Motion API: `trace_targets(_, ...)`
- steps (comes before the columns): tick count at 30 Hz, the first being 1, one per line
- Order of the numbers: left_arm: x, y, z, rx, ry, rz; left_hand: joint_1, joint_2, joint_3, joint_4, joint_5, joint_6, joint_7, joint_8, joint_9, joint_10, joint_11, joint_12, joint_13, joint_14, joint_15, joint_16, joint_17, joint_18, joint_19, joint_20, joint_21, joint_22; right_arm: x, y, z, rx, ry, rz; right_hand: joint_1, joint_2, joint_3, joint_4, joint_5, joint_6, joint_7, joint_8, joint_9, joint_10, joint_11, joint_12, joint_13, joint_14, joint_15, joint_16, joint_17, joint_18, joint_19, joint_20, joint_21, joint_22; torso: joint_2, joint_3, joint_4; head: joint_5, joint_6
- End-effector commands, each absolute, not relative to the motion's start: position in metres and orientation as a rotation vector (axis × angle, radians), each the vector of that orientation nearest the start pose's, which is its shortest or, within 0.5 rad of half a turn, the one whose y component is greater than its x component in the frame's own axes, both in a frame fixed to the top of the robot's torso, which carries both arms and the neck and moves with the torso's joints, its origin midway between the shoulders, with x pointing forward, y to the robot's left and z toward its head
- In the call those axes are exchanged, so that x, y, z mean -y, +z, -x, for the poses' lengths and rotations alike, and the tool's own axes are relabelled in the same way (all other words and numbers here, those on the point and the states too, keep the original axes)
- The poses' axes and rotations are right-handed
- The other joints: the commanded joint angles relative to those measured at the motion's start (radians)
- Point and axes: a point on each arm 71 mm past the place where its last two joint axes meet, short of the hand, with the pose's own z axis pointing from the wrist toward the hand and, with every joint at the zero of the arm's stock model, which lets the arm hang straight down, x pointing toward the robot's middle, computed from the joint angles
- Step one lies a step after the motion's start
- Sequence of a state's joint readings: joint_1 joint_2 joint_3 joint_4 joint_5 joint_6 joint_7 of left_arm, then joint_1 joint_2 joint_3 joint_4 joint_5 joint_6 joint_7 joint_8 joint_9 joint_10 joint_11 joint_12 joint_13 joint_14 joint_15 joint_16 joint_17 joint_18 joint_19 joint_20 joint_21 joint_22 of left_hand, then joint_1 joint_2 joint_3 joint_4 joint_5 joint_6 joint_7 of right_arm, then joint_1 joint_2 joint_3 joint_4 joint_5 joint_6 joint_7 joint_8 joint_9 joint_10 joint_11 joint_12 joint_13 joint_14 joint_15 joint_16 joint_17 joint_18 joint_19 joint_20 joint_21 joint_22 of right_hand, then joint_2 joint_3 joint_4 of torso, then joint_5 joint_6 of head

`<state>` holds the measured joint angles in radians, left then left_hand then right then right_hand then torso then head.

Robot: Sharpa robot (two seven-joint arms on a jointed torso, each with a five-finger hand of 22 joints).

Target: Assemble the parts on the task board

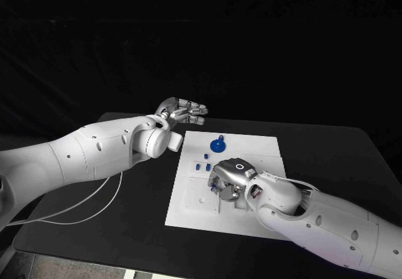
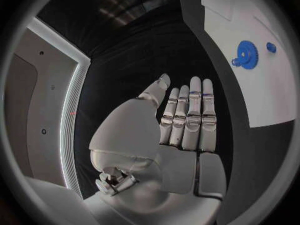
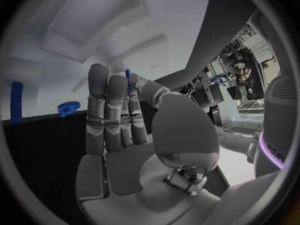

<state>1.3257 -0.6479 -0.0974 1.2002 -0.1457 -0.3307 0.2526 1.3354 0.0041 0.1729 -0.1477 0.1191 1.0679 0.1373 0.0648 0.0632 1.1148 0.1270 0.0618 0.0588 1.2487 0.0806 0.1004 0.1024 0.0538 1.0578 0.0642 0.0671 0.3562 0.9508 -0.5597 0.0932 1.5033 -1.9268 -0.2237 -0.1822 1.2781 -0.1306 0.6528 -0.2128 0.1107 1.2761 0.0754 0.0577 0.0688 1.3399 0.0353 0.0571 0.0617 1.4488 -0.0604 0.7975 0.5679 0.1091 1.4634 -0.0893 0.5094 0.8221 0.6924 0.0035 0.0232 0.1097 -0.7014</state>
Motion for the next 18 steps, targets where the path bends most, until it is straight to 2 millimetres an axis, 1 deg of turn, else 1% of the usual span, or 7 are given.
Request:
trace_targets(1, -0.2045, -0.1535, -0.5615, -1.467, -1.313, 0.959, 0.007, -0.001, -0.006, 0.002, -0.003, -0.005, -0.002, -0.002, -0.001, -0.008, -0.001, -0.001, -0.001, -0.004, 0.004, -0.006, 0.001, -0.01, 0.006, 0.001, 0.005, -0.001, 0.0619, -0.2473, -0.4354, -1.625, 0.655, 0.541, -0.003, 0.007, 0.003, -0.007, 0.007, 0.008, 0.0, 0.006, 0.002, 0.019, -0.012, 0.002, 0.001, -0.001, -0.009, 0.001, -0.001, 0.017, 0.003, -0.002, -0.004, 0.003, -0.001, 0.0, -0.0006, 0.001, 0.0)
trace_targets(4, -0.2044, -0.1536, -0.5615, -1.468, -1.313, 0.96, 0.007, -0.001, -0.006, 0.002, -0.003, -0.005, -0.002, -0.002, -0.001, -0.008, -0.001, -0.001, -0.001, -0.004, 0.004, -0.006, 0.001, -0.01, 0.006, 0.001, 0.005, -0.001, 0.0619, -0.2472, -0.4352, -1.623, 0.654, 0.54, -0.003, 0.007, 0.003, -0.007, 0.007, 0.008, 0.0, 0.006, 0.002, 0.019, -0.012, 0.002, 0.001, -0.001, -0.009, 0.001, -0.001, 0.017, 0.003, -0.002, -0.004, 0.003, 0.0, 0.0004, -0.0003, 0.001, 0.0)
trace_targets(8, -0.2042, -0.1538, -0.5615, -1.471, -1.313, 0.961, 0.008, 0.0, -0.009, 0.003, -0.003, -0.005, -0.001, -0.002, -0.001, -0.01, 0.0, -0.001, -0.001, -0.005, 0.004, -0.007, 0.001, -0.01, 0.007, 0.001, 0.005, -0.009, 0.0626, -0.2475, -0.435, -1.623, 0.652, 0.538, -0.004, 0.006, 0.005, -0.008, 0.008, 0.008, 0.0, 0.006, 0.002, 0.02, -0.012, 0.002, 0.001, -0.001, -0.009, 0.002, -0.001, 0.018, 0.004, -0.003, -0.006, 0.007, 0.0, 0.0, 0.0002, 0.0, 0.001)
trace_targets(12, -0.2042, -0.1539, -0.5615, -1.472, -1.312, 0.961, 0.008, 0.0, -0.009, 0.003, -0.003, -0.005, -0.001, -0.002, -0.001, -0.01, 0.0, -0.001, -0.001, -0.005, 0.004, -0.007, 0.001, -0.01, 0.007, 0.001, 0.005, -0.009, 0.0636, -0.2478, -0.435, -1.623, 0.649, 0.537, -0.004, 0.006, 0.005, -0.008, 0.008, 0.008, 0.0, 0.006, 0.002, 0.02, -0.012, 0.002, 0.001, -0.001, -0.009, 0.002, -0.001, 0.018, 0.004, -0.003, -0.006, 0.007, -0.001, -0.0004, 0.0, 0.0, 0.001)
trace_targets(14, -0.2042, -0.154, -0.5615, -1.473, -1.312, 0.962, 0.008, 0.0, -0.009, 0.003, -0.003, -0.005, -0.001, -0.002, -0.001, -0.01, 0.0, -0.001, -0.001, -0.005, 0.004, -0.007, 0.001, -0.01, 0.007, 0.001, 0.005, -0.009, 0.0639, -0.2479, -0.435, -1.624, 0.649, 0.537, -0.004, 0.006, 0.005, -0.008, 0.008, 0.008, 0.0, 0.006, 0.002, 0.02, -0.012, 0.002, 0.001, -0.001, -0.009, 0.002, -0.001, 0.018, 0.004, -0.003, -0.006, 0.007, 0.0, 0.0002, 0.0002, 0.0, 0.001)
trace_targets(18, -0.2042, -0.154, -0.5616, -1.473, -1.312, 0.962, 0.008, 0.0, -0.009, 0.003, -0.003, -0.005, -0.001, -0.002, -0.001, -0.01, 0.0, -0.001, -0.001, -0.005, 0.004, -0.007, 0.001, -0.01, 0.007, 0.001, 0.005, -0.009, 0.0642, -0.2479, -0.435, -1.623, 0.648, 0.536, -0.004, 0.006, 0.005, -0.008, 0.008, 0.008, 0.0, 0.006, 0.002, 0.02, -0.012, 0.002, 0.001, -0.001, -0.009, 0.002, -0.001, 0.018, 0.004, -0.003, -0.006, 0.007, -0.001, 0.0001, -0.0007, 0.0, 0.001)
